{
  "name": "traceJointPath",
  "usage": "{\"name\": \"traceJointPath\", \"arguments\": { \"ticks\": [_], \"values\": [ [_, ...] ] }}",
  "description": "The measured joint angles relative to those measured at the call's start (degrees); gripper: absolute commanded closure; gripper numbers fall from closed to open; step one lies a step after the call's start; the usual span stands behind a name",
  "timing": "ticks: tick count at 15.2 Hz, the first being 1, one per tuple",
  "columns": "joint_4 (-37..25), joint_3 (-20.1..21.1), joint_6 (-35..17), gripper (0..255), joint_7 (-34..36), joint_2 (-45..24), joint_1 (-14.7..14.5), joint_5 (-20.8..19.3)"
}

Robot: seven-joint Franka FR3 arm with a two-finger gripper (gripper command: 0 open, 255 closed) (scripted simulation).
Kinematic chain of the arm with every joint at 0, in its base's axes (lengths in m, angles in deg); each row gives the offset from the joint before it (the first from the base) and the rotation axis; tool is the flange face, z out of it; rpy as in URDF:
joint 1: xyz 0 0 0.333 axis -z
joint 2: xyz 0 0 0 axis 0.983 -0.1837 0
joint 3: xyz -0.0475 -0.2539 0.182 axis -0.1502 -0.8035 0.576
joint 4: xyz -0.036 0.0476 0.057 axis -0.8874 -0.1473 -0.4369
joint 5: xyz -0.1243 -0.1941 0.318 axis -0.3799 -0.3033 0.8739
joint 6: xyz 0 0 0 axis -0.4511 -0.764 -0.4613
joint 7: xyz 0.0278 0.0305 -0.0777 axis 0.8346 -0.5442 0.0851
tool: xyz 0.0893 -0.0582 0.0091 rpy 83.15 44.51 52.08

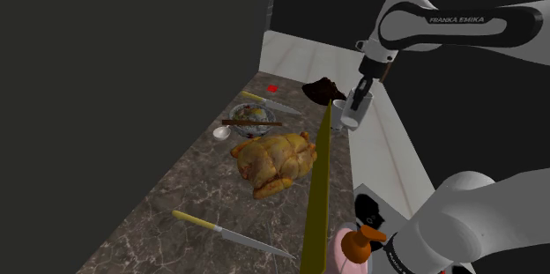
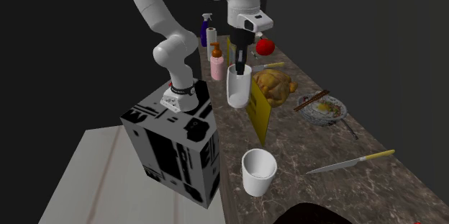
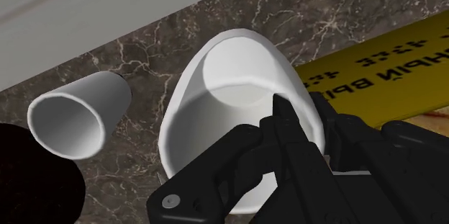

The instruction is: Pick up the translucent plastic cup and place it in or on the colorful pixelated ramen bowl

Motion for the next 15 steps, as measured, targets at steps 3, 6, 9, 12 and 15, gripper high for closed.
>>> {"name": "traceJointPath", "arguments": {
  "ticks": [3, 6, 9, 12, 15],
  "values": [
    [-1.94, 0.13, 1.93, 255, -0.09, -0.02, -0.06, 0.13],
    [-5.0, 1.56, 1.76, 255, 1.81, -3.37, -1.44, 1.55],
    [-9.5, 3.24, 1.65, 255, 4.16, -8.17, -3.1, 3.25],
    [-13.85, 5.05, 1.73, 255, 6.73, -12.49, -4.63, 4.74],
    [-18.82, 6.52, 2.15, 255, 8.92, -17.12, -5.92, 5.94]
  ]
}}
